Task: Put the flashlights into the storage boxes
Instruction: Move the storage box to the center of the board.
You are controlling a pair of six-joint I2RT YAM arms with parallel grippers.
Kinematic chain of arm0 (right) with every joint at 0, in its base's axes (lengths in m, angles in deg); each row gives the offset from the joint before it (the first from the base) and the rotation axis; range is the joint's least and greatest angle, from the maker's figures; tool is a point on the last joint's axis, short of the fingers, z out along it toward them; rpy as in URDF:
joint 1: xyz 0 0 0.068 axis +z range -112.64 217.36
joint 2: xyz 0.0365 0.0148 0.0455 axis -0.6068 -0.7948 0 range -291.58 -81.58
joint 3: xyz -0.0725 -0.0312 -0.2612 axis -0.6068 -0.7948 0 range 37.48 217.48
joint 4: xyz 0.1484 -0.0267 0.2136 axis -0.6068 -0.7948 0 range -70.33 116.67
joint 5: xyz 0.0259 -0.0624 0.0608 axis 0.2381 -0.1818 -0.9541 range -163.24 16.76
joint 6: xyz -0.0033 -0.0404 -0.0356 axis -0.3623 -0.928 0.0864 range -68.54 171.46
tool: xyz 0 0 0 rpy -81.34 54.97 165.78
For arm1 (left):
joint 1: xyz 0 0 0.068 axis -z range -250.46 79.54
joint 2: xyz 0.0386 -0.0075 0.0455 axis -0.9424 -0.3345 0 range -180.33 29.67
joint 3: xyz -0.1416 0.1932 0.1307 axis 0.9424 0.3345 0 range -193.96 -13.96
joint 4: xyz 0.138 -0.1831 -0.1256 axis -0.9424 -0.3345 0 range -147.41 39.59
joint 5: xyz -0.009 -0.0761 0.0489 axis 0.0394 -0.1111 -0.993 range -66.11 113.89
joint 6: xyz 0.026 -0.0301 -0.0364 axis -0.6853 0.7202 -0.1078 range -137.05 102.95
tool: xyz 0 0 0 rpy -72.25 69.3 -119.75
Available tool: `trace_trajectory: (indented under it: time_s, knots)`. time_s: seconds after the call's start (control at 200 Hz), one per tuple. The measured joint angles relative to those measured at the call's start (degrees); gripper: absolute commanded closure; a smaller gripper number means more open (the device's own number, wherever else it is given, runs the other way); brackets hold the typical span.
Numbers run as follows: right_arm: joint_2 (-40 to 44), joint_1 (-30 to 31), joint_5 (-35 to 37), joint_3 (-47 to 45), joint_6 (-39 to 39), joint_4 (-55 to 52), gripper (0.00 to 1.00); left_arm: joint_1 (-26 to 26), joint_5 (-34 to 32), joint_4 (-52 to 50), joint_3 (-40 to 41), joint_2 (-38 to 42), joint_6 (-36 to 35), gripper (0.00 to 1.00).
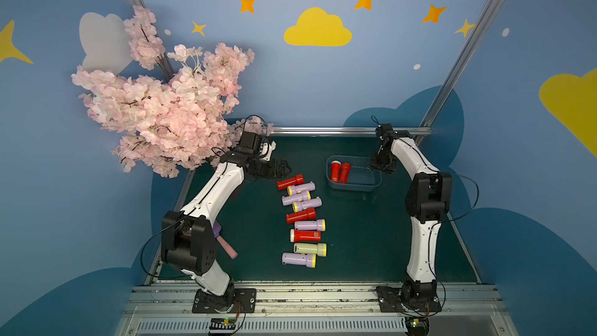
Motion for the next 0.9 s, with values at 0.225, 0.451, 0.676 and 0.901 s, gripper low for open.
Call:
trace_trajectory:
  time_s: [0.225, 0.451, 0.676, 0.901]
  knots:
    - [-1.36, 0.00, -1.99, -0.09, 0.52, 0.81, 0.60, 0.00, -0.24, -0.31, 0.04, 0.07, -0.02, 0.01]
    - [-1.88, -0.13, -3.80, -0.72, 1.18, 1.92, 0.61, 0.00, -1.03, -0.92, 0.04, 0.44, -0.22, 0.01]
    - [-4.26, 1.14, -5.31, 1.79, 1.20, 2.23, 0.62, -0.02, -1.31, -1.09, 0.61, 1.03, -0.50, 0.01]
    - [-9.75, 4.00, -5.81, 9.01, 0.70, 1.14, 0.62, -0.63, -1.31, -1.44, 2.05, 2.14, -1.14, 0.01]
